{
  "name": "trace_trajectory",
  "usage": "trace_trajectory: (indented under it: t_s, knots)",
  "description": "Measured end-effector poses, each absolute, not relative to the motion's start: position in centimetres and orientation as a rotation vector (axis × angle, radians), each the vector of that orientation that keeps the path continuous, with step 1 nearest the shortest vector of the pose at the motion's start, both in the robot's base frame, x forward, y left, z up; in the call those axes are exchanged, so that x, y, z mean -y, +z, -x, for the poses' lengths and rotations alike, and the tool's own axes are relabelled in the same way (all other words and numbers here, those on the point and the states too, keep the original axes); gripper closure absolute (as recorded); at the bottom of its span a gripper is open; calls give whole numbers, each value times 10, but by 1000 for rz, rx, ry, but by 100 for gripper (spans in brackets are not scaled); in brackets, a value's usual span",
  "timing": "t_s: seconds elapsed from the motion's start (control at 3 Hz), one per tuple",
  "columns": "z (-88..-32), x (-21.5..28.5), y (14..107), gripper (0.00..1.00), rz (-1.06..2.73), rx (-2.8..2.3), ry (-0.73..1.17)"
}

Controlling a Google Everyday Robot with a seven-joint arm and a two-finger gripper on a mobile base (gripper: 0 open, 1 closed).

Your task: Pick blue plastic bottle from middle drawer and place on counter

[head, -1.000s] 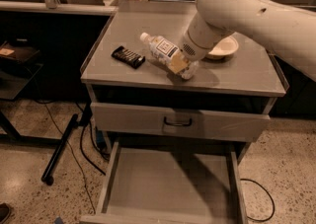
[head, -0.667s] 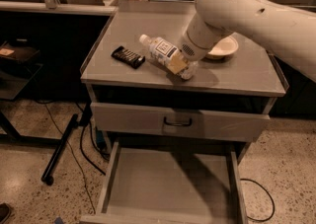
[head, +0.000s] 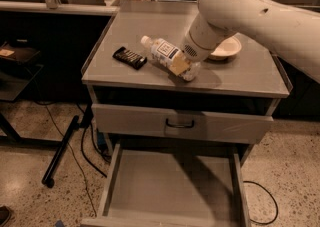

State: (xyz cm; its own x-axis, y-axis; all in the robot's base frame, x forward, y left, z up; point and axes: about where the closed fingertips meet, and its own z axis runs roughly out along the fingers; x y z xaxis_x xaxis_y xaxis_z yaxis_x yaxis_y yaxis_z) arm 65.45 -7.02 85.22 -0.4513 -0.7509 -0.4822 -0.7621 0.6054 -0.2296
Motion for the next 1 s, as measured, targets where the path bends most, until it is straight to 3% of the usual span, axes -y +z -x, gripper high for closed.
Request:
trace_trajectory:
  t_s: [0.67, 1.0]
  knots:
    - [-654, 70, 852, 0, 1192, -2286, 27]
    - [-654, 70, 852, 0, 1192, -2286, 27]
